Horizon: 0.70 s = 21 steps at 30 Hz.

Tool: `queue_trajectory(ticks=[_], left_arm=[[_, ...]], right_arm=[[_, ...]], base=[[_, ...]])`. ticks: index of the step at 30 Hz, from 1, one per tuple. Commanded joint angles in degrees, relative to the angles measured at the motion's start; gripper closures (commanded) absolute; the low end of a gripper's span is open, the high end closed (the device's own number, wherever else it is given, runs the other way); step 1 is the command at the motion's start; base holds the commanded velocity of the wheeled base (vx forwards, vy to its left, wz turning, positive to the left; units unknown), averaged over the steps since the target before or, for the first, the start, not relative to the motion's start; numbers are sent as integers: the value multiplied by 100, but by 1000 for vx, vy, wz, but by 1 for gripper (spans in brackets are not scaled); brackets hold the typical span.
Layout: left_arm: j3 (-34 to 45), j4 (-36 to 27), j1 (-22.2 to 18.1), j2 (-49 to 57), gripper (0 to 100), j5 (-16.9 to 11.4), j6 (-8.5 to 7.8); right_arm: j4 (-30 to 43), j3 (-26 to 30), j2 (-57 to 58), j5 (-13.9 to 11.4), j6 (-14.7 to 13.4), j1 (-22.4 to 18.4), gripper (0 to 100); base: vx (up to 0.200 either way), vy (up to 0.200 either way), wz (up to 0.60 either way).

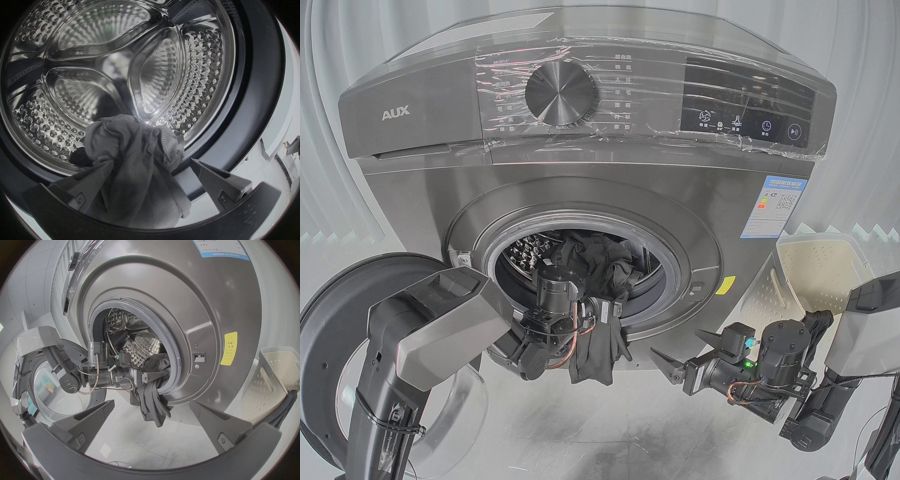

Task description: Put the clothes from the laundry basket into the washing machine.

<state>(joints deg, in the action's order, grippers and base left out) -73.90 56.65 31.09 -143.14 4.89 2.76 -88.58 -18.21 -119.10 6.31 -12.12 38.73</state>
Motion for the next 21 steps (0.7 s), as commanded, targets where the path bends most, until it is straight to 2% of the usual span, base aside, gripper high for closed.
queue_trajectory(ticks=[1, 12, 13, 18, 21], left_arm=[[-195, -5, -50, -311, 0, 21, -65], [-327, 74, -199, -618, 0, 39, -91], [-327, 92, -199, -636, 100, 39, -117], [-362, 118, -208, -627, 100, 30, -117], [-784, 391, -217, -654, 100, 65, -29]], right_arm=[[-2, 11, -8, 1, -10, 29, 0], [-10, 2, -8, -7, -10, 29, 0], [-10, 2, -8, -7, -10, 29, 0], [-10, 2, -8, -7, -10, 29, 0], [-10, 11, -8, -7, -10, 29, 0]], base=[[0, 0, 0], [0, 0, 0], [0, 0, 0], [0, 0, 0], [0, 0, 0]])
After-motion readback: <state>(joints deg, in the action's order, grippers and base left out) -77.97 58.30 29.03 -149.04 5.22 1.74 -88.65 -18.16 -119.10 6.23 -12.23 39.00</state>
